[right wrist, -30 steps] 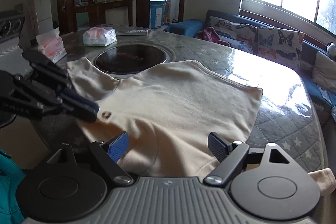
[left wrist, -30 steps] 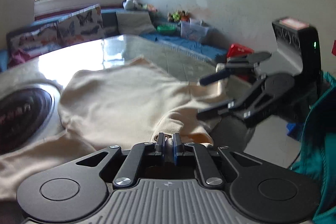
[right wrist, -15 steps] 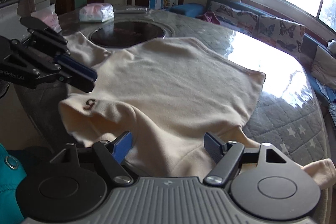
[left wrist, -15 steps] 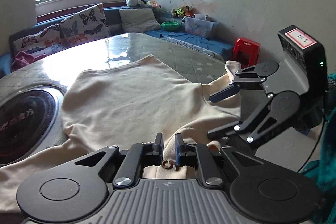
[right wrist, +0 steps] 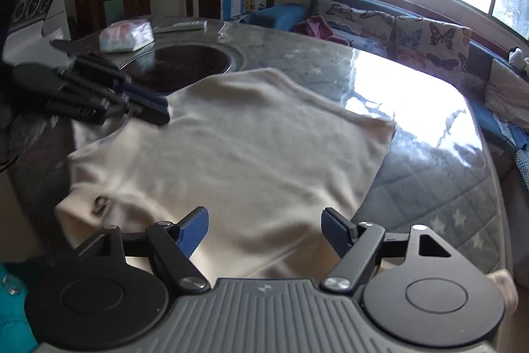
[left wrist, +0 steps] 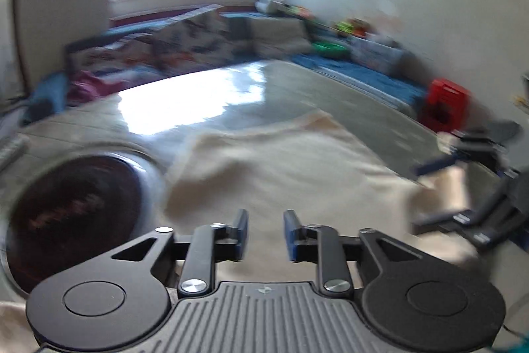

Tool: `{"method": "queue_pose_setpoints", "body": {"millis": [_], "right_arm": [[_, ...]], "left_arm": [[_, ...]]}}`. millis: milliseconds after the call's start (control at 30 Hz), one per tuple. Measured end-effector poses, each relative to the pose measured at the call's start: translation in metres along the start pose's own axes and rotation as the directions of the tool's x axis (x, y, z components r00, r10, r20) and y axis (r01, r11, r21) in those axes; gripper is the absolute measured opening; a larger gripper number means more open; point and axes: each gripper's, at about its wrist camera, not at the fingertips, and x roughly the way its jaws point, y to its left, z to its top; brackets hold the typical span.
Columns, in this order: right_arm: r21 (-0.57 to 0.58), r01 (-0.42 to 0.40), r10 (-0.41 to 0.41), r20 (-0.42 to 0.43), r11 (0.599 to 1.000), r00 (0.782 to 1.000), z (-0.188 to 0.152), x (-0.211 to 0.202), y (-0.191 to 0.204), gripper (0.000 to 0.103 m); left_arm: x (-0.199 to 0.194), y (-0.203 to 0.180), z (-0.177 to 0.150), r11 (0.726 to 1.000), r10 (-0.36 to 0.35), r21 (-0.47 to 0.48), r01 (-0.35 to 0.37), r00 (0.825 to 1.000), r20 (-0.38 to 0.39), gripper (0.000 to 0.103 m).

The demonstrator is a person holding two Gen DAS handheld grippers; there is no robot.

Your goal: Fold clothes

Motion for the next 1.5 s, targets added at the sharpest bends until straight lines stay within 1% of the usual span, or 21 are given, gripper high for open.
{"method": "queue_pose_setpoints", "body": {"millis": [100,133,267,367,433,467,500,600,700,867,967,1033,1100,1167,1233,1267,1333,1400,1433,1467,1500], "right_arm": [[0.034,0.010,-0.010,0.005,0.999,1.000,0.014,0.018,-0.017,0.080],[0.047,0.013,-0.013,0.006,0.999,1.000,0.019,0.025,-0.023,0.084],[0.095,0.025,-0.025,0.001,0.995,1.000,0.029,0.044,-0.040,0.085],[0.115,0.023,-0.023,-0.001,0.993,1.000,0.033,0.055,-0.049,0.085],[0.117,0.022,-0.022,-0.002,0.993,1.000,0.033,0.060,-0.051,0.086],[0.120,0.024,-0.024,-0.004,0.993,1.000,0.033,0.062,-0.052,0.086],[0.126,0.025,-0.025,-0.005,0.992,1.000,0.032,0.064,-0.053,0.086],[0.142,0.032,-0.031,-0.007,0.989,0.999,0.030,0.066,-0.056,0.086],[0.162,0.044,-0.043,-0.005,0.986,0.999,0.028,0.066,-0.061,0.086],[0.201,0.062,-0.063,0.001,0.978,0.998,0.026,0.062,-0.068,0.086],[0.202,0.071,-0.073,0.002,0.977,0.997,0.025,0.060,-0.070,0.086],[0.199,0.074,-0.076,0.001,0.977,0.997,0.025,0.059,-0.071,0.086],[0.203,0.080,-0.082,0.000,0.976,0.997,0.025,0.059,-0.072,0.086],[0.210,0.086,-0.088,-0.003,0.974,0.996,0.024,0.060,-0.073,0.086],[0.222,0.089,-0.089,-0.010,0.971,0.996,0.024,0.063,-0.075,0.086],[0.225,0.089,-0.089,-0.013,0.970,0.996,0.023,0.064,-0.076,0.086],[0.229,0.088,-0.086,-0.020,0.970,0.996,0.023,0.067,-0.077,0.086],[0.223,0.092,-0.089,-0.025,0.970,0.996,0.023,0.069,-0.077,0.085],[0.220,0.094,-0.091,-0.027,0.971,0.996,0.023,0.069,-0.077,0.083],[0.217,0.095,-0.091,-0.030,0.972,0.995,0.024,0.070,-0.077,0.081],[0.219,0.094,-0.088,-0.035,0.971,0.995,0.025,0.072,-0.079,0.080]], "left_arm": [[0.027,0.020,0.016,0.994,0.109,-0.013,-0.109,0.994,0.005,0.046],[0.037,0.026,0.020,0.992,0.128,-0.014,-0.128,0.992,-0.006,0.047],[0.068,0.042,0.027,0.986,0.162,-0.016,-0.163,0.985,-0.057,0.049],[0.082,0.045,0.024,0.990,0.134,-0.028,-0.137,0.987,-0.090,0.049],[0.083,0.044,0.022,0.994,0.097,-0.032,-0.100,0.991,-0.088,0.031],[0.081,0.043,0.022,0.996,0.077,-0.035,-0.080,0.994,-0.081,0.014],[0.079,0.040,0.022,0.996,0.077,-0.037,-0.080,0.995,-0.067,0.008],[0.064,0.023,0.024,0.994,0.103,0.019,-0.103,0.995,0.013,0.006],[0.047,-0.005,0.022,0.989,0.060,0.127,-0.071,0.994,0.090,0.006],[0.047,-0.041,0.003,0.971,-0.090,0.225,0.080,0.995,0.033,0.006],[0.049,-0.048,-0.003,0.959,-0.164,0.234,0.162,0.986,-0.011,0.010],[0.042,-0.047,-0.001,0.953,-0.198,0.233,0.192,0.980,0.003,0.012],[0.035,-0.041,0.006,0.960,-0.197,0.209,0.184,0.979,0.044,0.015],[0.037,-0.033,0.015,0.977,-0.142,0.169,0.130,0.988,0.063,0.016],[0.046,-0.025,0.021,0.989,-0.081,0.124,0.075,0.996,0.047,0.034],[0.054,-0.022,0.023,0.992,-0.075,0.101,0.073,0.997,0.021,0.050],[0.068,-0.017,0.025,0.996,-0.069,0.061,0.071,0.997,-0.031,0.052],[0.075,-0.018,0.021,0.993,-0.092,0.070,0.096,0.994,-0.058,0.043],[0.077,-0.021,0.018,0.991,-0.098,0.082,0.103,0.993,-0.066,0.033],[0.079,-0.023,0.016,0.990,-0.101,0.092,0.108,0.992,-0.071,0.016],[0.079,-0.022,0.015,0.991,-0.096,0.092,0.101,0.993,-0.063,0.010]]}}
